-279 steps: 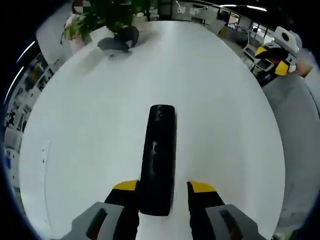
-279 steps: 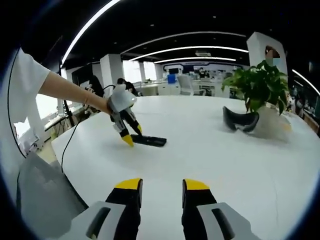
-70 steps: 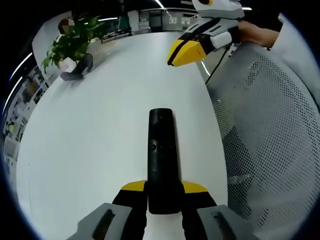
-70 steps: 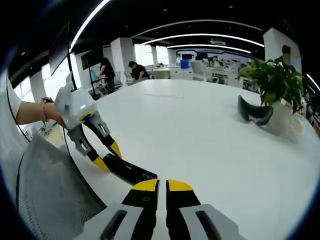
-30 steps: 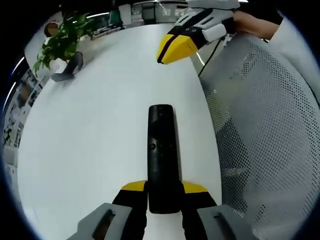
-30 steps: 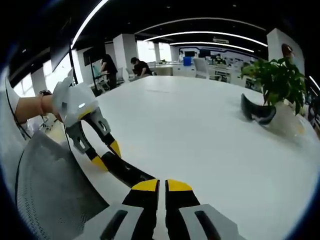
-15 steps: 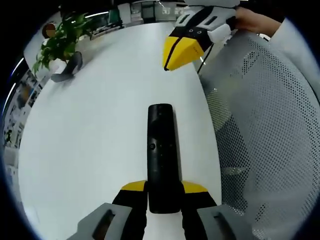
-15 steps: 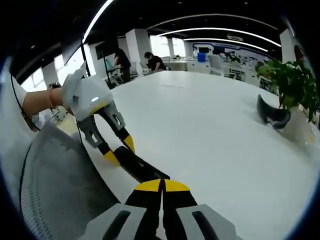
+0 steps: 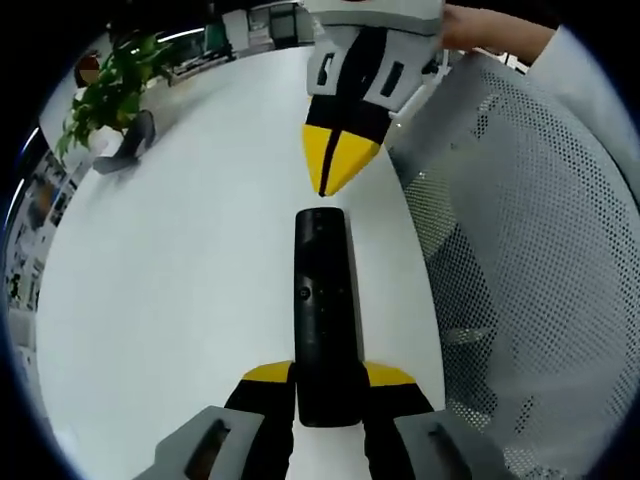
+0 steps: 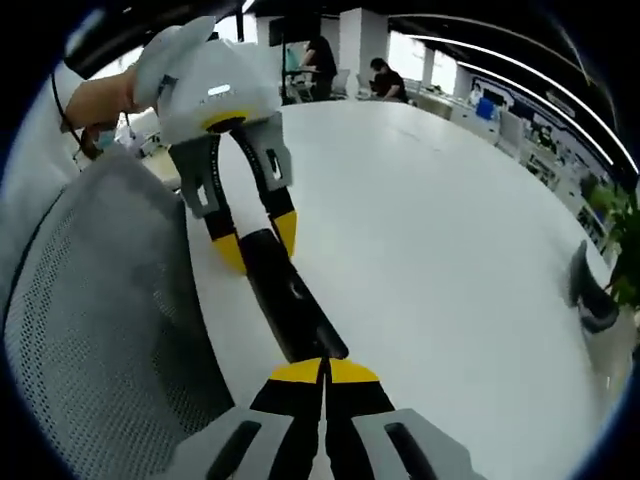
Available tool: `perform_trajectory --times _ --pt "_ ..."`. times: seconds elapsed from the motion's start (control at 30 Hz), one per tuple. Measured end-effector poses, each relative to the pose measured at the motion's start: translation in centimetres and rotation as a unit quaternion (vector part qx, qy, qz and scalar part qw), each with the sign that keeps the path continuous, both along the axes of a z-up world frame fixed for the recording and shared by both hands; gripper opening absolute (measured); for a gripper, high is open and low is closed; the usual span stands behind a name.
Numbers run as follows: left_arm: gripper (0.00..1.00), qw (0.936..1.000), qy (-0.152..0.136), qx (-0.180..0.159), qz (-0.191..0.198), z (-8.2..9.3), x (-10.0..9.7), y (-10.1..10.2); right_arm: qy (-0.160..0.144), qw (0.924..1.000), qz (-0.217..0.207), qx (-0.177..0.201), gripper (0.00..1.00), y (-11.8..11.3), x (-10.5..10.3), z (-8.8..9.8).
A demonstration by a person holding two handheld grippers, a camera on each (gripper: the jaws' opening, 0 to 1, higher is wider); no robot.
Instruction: Press the specified remote control buttons in sequence, fully releasing each button before pressing the next.
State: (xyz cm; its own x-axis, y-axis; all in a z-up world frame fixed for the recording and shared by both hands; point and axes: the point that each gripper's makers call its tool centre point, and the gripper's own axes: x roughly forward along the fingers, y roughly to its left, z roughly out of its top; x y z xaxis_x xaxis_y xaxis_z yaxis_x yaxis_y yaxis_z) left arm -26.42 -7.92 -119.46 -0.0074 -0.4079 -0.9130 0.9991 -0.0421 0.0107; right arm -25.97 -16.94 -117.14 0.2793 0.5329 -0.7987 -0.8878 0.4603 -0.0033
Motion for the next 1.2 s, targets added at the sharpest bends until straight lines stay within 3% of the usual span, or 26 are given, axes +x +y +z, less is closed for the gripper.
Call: perform_trajectory --times 0.07,0.3,0.47,0.6,0.7,0.83,0.97,1.1,1.2 --pt "0.24 1.0 0.0 0.001 -0.001 0.0 0.0 0.0 0.011 0.9998 0.014 -0.012 0.0 0.1 -0.1 -0.4" --pt "0.24 1.0 0.0 -0.001 0.0 0.0 0.0 0.0 0.005 0.9972 0.057 -0.048 0.0 0.5 -0.1 -1.0" --pt "0.24 1.0 0.001 0.0 0.0 0.0 0.0 0.0 0.018 0.9966 0.05 -0.062 0.0 0.5 -0.1 -1.2" --pt "0.24 1.0 0.001 0.001 -0.001 0.0 0.0 0.0 0.024 0.9925 0.054 -0.107 0.0 0.5 0.0 -1.4" --pt "0.24 1.0 0.001 0.0 -0.001 0.0 0.0 0.0 0.044 0.9908 0.038 -0.122 0.0 0.6 0.2 -1.4" --pt "0.24 1.0 0.001 -0.004 0.001 0.0 0.0 0.0 0.056 0.9866 0.07 -0.136 0.0 0.6 0.3 -1.5" --pt "0.24 1.0 0.002 -0.008 -0.001 0.0 0.0 0.0 0.054 0.9873 0.086 -0.122 0.0 0.5 0.2 -1.4" --pt "0.24 1.0 0.001 -0.007 -0.004 0.0 0.0 0.0 0.034 0.9936 0.085 -0.068 0.0 0.8 0.3 -1.3" --pt "0.24 0.9999 0.001 -0.008 -0.007 0.0 0.0 0.0 0.033 0.9976 0.056 -0.022 0.0 0.8 0.3 -1.1"
